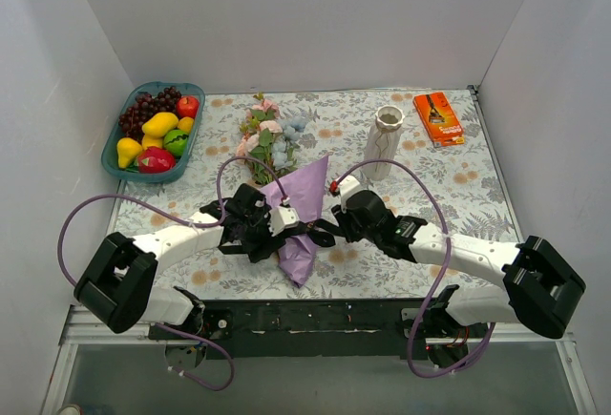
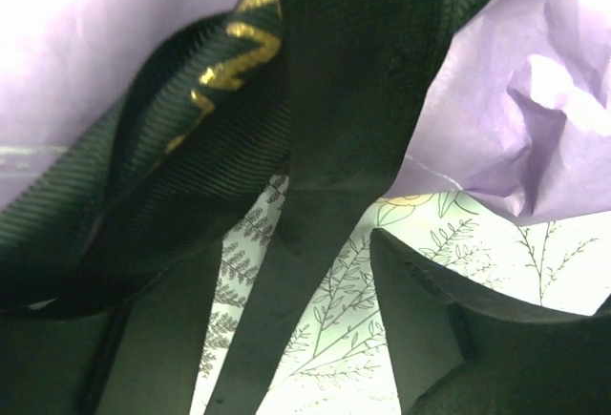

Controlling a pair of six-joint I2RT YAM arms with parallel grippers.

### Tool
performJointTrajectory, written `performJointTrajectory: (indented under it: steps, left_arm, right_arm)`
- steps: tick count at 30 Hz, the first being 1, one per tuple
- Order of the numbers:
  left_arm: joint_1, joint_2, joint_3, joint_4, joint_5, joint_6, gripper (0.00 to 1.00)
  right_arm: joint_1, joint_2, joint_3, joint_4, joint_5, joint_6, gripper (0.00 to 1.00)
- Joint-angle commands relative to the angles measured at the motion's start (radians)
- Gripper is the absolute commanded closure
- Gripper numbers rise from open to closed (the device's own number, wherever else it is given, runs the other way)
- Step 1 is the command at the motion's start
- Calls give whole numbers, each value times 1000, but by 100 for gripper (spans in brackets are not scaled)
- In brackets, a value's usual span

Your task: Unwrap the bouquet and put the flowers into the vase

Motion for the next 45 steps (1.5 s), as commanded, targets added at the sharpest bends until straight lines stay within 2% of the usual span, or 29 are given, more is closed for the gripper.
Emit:
performJointTrajectory:
  steps: [1, 2, 5, 6, 8, 14, 20, 22, 23, 24, 28, 36, 38, 42, 45]
  left_arm:
    - [-6, 23, 0, 58, -53, -1, 44]
    - [-7, 29, 2, 64, -53, -7, 60]
    - [-7, 48, 10, 75, -62, -25, 81]
    - [-7, 43, 14, 77, -70, -30, 91]
    - [-6, 11, 20, 68, -78, -36, 100]
    - [-6, -134, 83, -47, -96, -61, 100]
    - [-6, -191, 111, -144, -82, -105, 100]
    - [-4, -193, 109, -152, -82, -113, 100]
    - [-6, -193, 105, -152, -82, -113, 100]
    - [-6, -191, 105, -152, -82, -113, 100]
    - [-4, -185, 108, -152, -76, -111, 100]
    - [-6, -193, 105, -152, -58, -108, 100]
    - [-4, -197, 100, -152, -55, -108, 100]
    - [-4, -208, 96, -164, -56, -94, 100]
    - [-4, -213, 86, -164, -56, -88, 100]
  right_arm:
    - [-20, -32, -17, 30, -25, 7, 59]
    - [-26, -37, -22, 32, -26, 7, 59]
    - [-37, -57, -34, 35, -32, 13, 59]
    - [-40, -61, -37, 37, -35, 13, 59]
    - [-46, -64, -42, 38, -35, 13, 59]
    - [-49, -61, -117, 141, -39, -42, 58]
    - [-44, -74, -232, 406, -84, -116, 56]
    - [-37, -72, -244, 481, -136, -162, 50]
    - [-34, -66, -235, 486, -150, -168, 31]
    - [-34, -57, -221, 484, -173, -185, 29]
    - [-34, 41, -137, 440, -216, -242, 30]
    - [-35, 150, -34, 463, -187, -323, 34]
    - [-34, 147, -20, 460, -196, -340, 35]
    - [-35, 80, 21, 342, -285, -366, 37]
    - [-34, 13, 18, 317, -281, -371, 36]
